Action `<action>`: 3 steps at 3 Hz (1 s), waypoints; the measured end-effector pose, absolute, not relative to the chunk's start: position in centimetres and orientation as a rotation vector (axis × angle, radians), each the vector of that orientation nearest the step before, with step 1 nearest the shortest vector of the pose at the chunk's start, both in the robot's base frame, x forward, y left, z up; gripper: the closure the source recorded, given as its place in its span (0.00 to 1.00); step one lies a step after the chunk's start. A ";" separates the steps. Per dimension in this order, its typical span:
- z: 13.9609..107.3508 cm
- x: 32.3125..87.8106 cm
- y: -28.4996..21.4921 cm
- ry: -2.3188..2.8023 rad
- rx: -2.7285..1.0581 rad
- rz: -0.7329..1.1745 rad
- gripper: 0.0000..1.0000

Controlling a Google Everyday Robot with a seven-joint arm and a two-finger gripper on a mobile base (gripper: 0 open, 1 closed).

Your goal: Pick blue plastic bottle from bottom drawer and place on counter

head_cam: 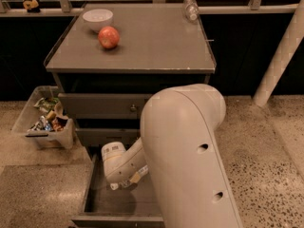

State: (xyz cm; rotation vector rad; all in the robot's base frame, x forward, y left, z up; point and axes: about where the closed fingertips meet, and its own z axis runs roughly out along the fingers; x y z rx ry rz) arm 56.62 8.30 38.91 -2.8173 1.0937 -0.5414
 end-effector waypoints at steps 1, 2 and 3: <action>41.6 57.3 8.6 1.091 -2.822 -0.603 1.00; 47.5 57.2 8.1 1.063 -2.820 -0.625 1.00; 54.5 56.2 5.6 1.014 -2.827 -0.632 1.00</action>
Offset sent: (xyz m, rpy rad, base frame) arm 0.0135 -0.0039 0.2123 -0.0278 -0.0925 0.0931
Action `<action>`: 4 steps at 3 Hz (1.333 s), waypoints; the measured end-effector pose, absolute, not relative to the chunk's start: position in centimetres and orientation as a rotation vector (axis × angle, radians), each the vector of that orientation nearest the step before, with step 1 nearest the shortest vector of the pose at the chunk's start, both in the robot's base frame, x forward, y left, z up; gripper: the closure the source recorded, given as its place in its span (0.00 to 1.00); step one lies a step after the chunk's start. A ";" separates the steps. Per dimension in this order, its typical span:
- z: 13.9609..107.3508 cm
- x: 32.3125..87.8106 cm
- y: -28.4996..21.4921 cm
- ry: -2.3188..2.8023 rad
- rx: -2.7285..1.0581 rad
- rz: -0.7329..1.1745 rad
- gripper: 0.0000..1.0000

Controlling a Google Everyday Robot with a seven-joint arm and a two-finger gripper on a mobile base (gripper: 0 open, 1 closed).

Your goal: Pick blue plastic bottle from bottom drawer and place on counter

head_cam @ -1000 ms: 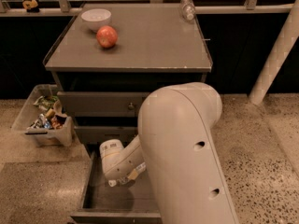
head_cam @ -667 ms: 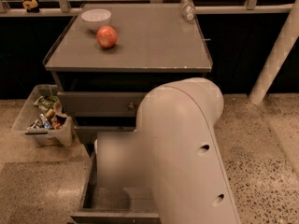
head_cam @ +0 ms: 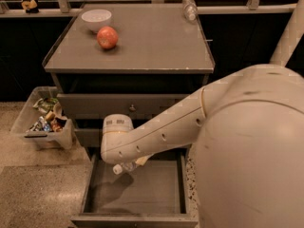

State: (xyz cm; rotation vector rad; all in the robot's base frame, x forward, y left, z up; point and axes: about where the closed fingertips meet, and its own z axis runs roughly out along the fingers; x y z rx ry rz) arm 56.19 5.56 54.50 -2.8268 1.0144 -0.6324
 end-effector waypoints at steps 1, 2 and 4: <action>56.2 56.1 5.6 0.930 -2.854 -0.641 1.00; 56.1 56.1 5.6 0.929 -2.856 -0.641 1.00; 61.3 60.2 0.6 1.069 -2.706 -0.530 1.00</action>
Offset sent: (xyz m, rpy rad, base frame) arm -0.0012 0.0004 0.0198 -0.0091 -0.0052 0.0484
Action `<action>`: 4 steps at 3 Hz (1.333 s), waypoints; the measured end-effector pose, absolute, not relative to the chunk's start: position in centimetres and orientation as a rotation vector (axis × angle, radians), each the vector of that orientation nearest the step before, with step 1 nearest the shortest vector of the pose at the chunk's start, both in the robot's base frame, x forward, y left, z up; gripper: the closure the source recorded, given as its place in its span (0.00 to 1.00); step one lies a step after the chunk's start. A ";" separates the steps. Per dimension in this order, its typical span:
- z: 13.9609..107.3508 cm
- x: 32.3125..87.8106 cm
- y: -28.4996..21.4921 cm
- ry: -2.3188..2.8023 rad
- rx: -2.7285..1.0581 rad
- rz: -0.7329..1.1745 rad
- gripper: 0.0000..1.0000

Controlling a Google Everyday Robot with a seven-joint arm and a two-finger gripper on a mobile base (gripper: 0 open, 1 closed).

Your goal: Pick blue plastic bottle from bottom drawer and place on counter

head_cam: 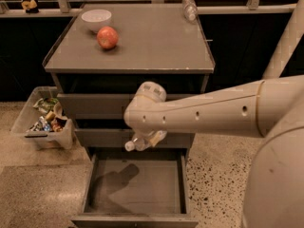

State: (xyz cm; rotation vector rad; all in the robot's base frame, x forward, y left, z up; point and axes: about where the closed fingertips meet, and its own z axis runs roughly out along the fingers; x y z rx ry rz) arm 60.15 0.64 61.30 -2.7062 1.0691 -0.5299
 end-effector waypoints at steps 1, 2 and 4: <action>67.4 62.8 -1.9 1.103 -2.655 -0.532 1.00; 73.3 63.8 -2.0 0.982 -2.693 -0.648 1.00; 74.1 64.4 -1.8 0.938 -2.744 -0.639 1.00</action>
Offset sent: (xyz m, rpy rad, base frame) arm 0.0580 -0.0299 0.2063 -0.1518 -0.2361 0.1688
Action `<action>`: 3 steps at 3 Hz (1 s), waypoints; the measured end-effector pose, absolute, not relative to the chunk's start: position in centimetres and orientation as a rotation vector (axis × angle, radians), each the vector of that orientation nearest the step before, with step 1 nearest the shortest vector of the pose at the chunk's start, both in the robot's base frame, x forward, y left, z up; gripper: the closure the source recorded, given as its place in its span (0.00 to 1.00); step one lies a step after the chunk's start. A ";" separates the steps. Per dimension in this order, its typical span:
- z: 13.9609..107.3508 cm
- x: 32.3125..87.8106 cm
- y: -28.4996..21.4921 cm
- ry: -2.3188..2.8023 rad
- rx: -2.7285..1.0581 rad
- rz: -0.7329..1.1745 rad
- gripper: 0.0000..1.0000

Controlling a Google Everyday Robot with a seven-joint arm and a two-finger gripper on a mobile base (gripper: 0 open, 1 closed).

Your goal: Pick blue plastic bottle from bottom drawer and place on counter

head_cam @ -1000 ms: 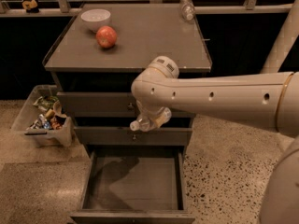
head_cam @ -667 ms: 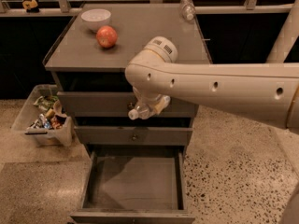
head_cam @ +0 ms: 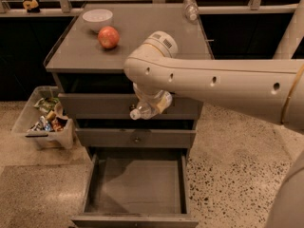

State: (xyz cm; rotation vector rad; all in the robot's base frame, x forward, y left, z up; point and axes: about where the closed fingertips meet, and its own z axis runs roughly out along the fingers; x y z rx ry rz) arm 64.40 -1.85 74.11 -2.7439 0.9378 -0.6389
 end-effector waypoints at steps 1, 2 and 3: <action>80.5 65.0 1.9 0.739 -2.801 -0.734 1.00; 90.3 64.4 5.7 0.553 -2.765 -0.937 1.00; 99.8 62.6 7.0 0.468 -2.644 -1.182 1.00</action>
Offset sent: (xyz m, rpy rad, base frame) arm -0.0125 0.1262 0.3079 -0.1850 -0.4269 0.3446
